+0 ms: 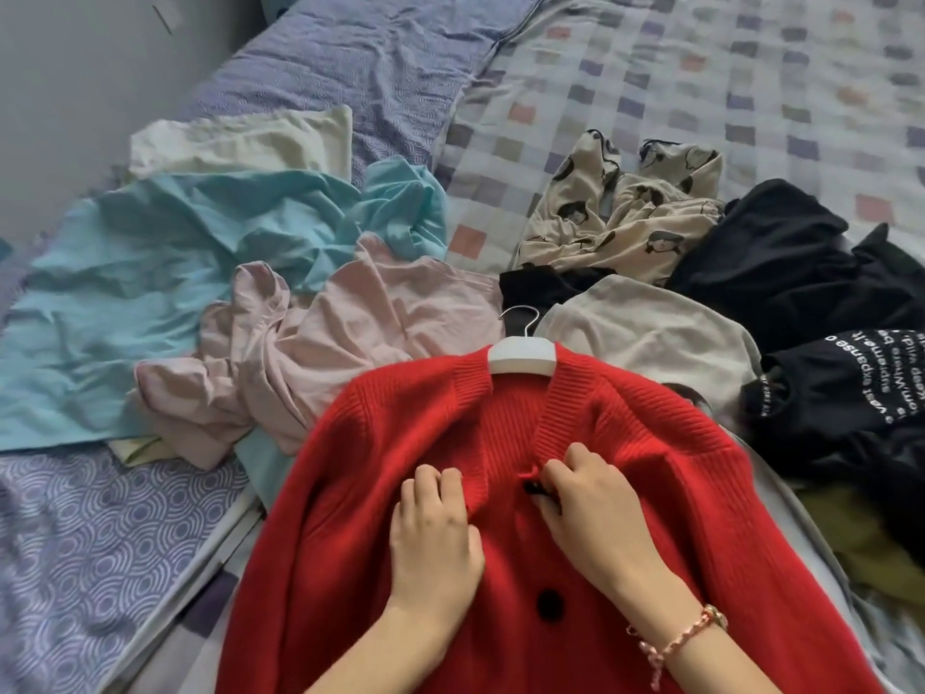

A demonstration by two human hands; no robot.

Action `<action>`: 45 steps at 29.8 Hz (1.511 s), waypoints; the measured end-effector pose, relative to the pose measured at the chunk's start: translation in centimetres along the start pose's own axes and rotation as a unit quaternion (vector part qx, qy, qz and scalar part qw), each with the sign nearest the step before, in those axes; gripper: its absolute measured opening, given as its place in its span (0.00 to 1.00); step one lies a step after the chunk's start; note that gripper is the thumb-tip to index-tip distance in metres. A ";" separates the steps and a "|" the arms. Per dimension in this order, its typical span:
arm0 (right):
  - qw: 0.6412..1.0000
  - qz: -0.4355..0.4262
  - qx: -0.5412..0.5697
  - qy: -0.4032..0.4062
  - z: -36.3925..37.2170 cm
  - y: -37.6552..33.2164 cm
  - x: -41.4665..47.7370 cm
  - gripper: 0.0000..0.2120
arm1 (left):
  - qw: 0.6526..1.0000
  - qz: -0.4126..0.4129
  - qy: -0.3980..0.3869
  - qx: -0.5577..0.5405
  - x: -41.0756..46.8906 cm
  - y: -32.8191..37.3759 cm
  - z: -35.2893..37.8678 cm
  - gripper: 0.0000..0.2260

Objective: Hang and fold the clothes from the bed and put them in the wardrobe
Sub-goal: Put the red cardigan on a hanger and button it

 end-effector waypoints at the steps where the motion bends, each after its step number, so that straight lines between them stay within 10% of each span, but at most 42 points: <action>1: 1.000 0.008 0.023 -0.014 0.0 0.1 -0.2 0.14 | 0.999 -0.019 -0.001 -0.032 0.0 -0.1 -0.3 0.20; 5: 0.965 0.061 0.223 -0.120 -0.7 0.1 -1.4 0.19 | 0.965 -0.140 -0.021 -0.219 -0.4 0.0 -2.2 0.03; 9: 0.901 0.141 0.375 -0.168 -0.9 0.7 -2.9 0.16 | 0.888 -0.180 -0.101 -0.411 -2.4 1.8 -1.9 0.07; 15: 0.853 0.254 0.455 -0.029 -0.8 1.0 -4.5 0.06 | 0.910 -0.192 -0.167 -0.327 -5.8 2.1 1.5 0.17; 23: 0.957 0.146 0.217 -0.126 1.7 -0.8 -8.8 0.08 | 0.915 -0.207 -0.111 -0.327 -5.2 1.8 1.0 0.07; 29: 0.962 0.115 0.240 0.069 -0.9 -1.7 -4.9 0.13 | 0.933 -0.157 0.007 -0.323 -2.5 2.2 -0.6 0.12; 33: 0.980 0.105 0.163 -0.047 0.5 -1.9 -1.4 0.11 | 0.938 -0.153 0.018 -0.312 2.2 2.4 -0.5 0.11; 45: 0.963 0.130 0.227 -0.070 0.7 -1.4 -0.4 0.10 | 0.703 -0.301 -0.126 -0.632 2.4 -0.3 0.5 0.07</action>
Point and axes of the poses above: each hand's wrist, its own x-axis towards the middle knuckle, its own z-axis out of the palm, y = z × x, the point moved 3 cm from there along x, towards the middle knuckle, and after that the axes turned 5 degrees about -x, right-handed, at the moved point
